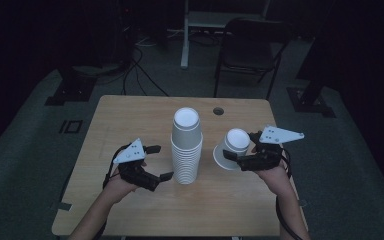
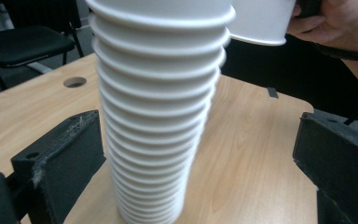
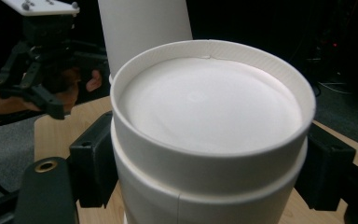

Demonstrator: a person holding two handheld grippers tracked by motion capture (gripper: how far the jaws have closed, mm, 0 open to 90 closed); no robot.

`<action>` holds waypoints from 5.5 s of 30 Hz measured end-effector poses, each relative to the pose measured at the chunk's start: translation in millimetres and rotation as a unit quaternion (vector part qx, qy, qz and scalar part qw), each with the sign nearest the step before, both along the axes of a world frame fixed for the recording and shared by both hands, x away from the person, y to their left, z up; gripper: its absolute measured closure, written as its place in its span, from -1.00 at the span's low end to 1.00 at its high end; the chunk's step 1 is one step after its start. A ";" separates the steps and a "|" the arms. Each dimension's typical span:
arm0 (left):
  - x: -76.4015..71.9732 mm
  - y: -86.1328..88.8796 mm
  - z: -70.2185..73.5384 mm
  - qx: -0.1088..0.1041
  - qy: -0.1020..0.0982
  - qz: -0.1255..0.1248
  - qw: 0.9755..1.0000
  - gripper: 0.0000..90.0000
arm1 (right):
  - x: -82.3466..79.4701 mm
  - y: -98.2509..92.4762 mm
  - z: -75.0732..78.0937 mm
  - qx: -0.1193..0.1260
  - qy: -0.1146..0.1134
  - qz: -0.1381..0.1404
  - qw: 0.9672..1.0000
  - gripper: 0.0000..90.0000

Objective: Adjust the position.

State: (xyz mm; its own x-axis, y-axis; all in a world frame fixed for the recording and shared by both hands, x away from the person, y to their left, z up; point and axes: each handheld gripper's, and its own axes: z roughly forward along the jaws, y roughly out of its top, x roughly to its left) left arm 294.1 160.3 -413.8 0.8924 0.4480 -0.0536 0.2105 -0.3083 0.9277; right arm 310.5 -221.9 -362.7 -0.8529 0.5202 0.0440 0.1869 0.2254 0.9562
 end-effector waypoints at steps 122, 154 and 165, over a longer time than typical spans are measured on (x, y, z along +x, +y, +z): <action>-36.6 -104.1 -37.7 0.107 -0.099 -0.201 0.969 0.85 | -50.1 0.9 -23.9 0.014 0.001 0.066 0.998 -0.65; -47.3 -111.6 -50.5 0.276 -0.173 -0.215 0.921 0.84 | -20.9 63.1 -40.3 -0.242 0.153 0.119 0.951 -0.68; -50.1 -113.5 -52.9 0.295 -0.181 -0.220 0.912 0.84 | -10.3 90.6 -51.9 -0.327 0.211 0.151 0.909 -0.69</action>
